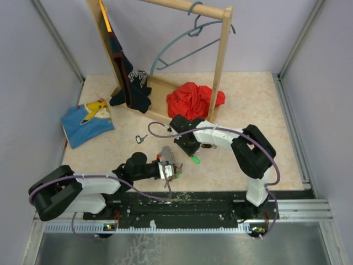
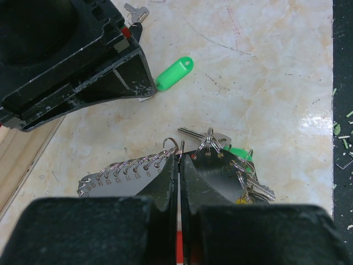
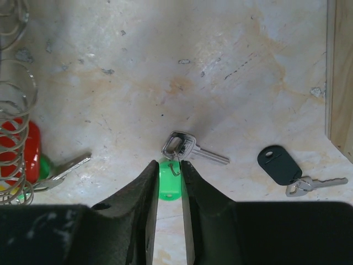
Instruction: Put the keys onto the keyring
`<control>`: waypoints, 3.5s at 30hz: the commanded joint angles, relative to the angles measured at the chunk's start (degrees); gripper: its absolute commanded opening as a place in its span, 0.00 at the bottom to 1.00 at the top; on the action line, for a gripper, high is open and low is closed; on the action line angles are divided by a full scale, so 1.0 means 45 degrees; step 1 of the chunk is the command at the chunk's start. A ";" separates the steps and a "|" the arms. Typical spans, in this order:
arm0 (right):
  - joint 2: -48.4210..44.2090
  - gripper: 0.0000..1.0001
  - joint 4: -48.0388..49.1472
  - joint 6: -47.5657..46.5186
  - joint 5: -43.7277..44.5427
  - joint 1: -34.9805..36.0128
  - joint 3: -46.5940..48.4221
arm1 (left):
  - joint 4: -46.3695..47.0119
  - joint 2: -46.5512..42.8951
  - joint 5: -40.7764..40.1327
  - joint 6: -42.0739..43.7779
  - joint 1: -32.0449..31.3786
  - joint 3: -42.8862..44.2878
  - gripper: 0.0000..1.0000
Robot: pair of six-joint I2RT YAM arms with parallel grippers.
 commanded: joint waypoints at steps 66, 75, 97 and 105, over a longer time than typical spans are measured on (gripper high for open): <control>-0.5153 0.19 1.4435 0.6166 -0.0810 -0.1480 -1.0314 | 0.0252 -0.0284 -0.0143 -0.0228 -0.0106 0.0173 0.00; -0.5257 0.17 1.4286 0.6020 -0.1068 -0.1481 -1.0212 | 0.0239 -0.0255 -0.0175 -0.0221 -0.0100 0.0178 0.00; -0.5022 0.02 1.3988 0.6130 -0.1114 -0.1473 -0.9749 | 0.0231 -0.0243 -0.0151 -0.0217 -0.0111 0.0193 0.00; -0.6472 0.00 1.2990 0.4662 -0.1175 -0.1474 -0.9629 | 0.0232 -0.0337 -0.0249 -0.0277 -0.0113 0.0178 0.00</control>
